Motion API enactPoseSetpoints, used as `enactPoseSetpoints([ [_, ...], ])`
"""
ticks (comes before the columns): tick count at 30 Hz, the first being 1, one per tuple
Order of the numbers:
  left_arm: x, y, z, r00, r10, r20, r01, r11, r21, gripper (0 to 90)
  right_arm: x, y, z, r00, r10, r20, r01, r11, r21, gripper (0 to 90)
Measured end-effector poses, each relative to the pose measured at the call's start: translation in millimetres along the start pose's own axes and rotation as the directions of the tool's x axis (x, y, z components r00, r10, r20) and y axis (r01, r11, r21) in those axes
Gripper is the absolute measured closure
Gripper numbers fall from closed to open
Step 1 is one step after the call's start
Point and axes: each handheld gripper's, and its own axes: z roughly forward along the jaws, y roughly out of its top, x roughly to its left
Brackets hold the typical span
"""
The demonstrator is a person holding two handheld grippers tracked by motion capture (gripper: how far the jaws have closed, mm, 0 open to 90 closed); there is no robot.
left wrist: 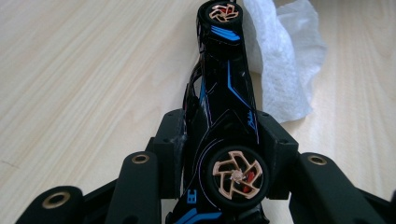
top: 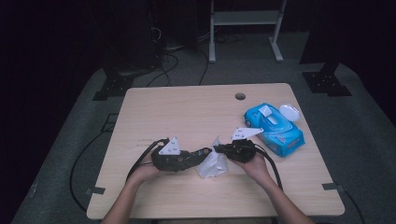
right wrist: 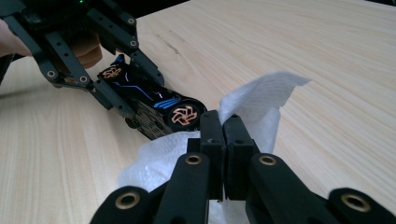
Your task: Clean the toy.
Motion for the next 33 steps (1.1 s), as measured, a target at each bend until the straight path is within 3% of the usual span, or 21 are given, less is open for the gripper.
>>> enactPoseSetpoints([
  [5,2.4,-2.5,-4.9,0.9999,-0.012,0.009,0.012,0.9999,0.011,57.8,2.2,-1.8,4.1,0.9999,0.001,-0.011,0.0,1.0,0.015,87.8],
  [7,2.4,2.7,-1.7,0.9995,-0.018,0.028,0.017,0.9998,0.011,54.1,3.6,-2.3,4.4,0.9998,0.004,-0.017,-0.003,1.0,0.013,87.8],
  [12,0.5,21.8,9.2,0.9998,0.012,0.018,-0.013,0.9981,0.061,44.5,4.7,-2.2,5.9,0.9996,0.012,-0.025,-0.012,1.0,0.006,87.8],
  [17,3.4,37.7,13.9,0.9992,0.025,0.029,-0.028,0.9943,0.103,45.3,2.6,-2.7,2.9,0.9997,0.011,-0.022,-0.011,1.0,0.005,87.8],
  [26,7.2,53.1,35.2,0.9985,-0.018,0.051,0.008,0.9825,0.186,48.3,-0.3,-5.9,-0.4,0.9995,0.02,-0.025,-0.02,1.0,0.007,87.8],
  [28,7.4,55.9,41.0,0.9966,-0.037,0.073,0.018,0.9707,0.24,50.1,-0.6,-6.6,0.2,0.9994,0.022,-0.027,-0.021,1.0,0.009,87.8],
  [31,6.5,62.8,49.0,0.9984,-0.029,0.049,0.012,0.9423,0.335,53.6,-3.3,-9.6,2.5,0.9989,0.033,-0.035,-0.032,0.999,0.02,87.8],
  [33,4.1,65.4,51.1,0.9987,-0.003,0.05,-0.014,0.9398,0.341,58.6,-5.0,-12.7,4.4,0.9978,0.049,-0.045,-0.048,0.998,0.03,87.8],
])
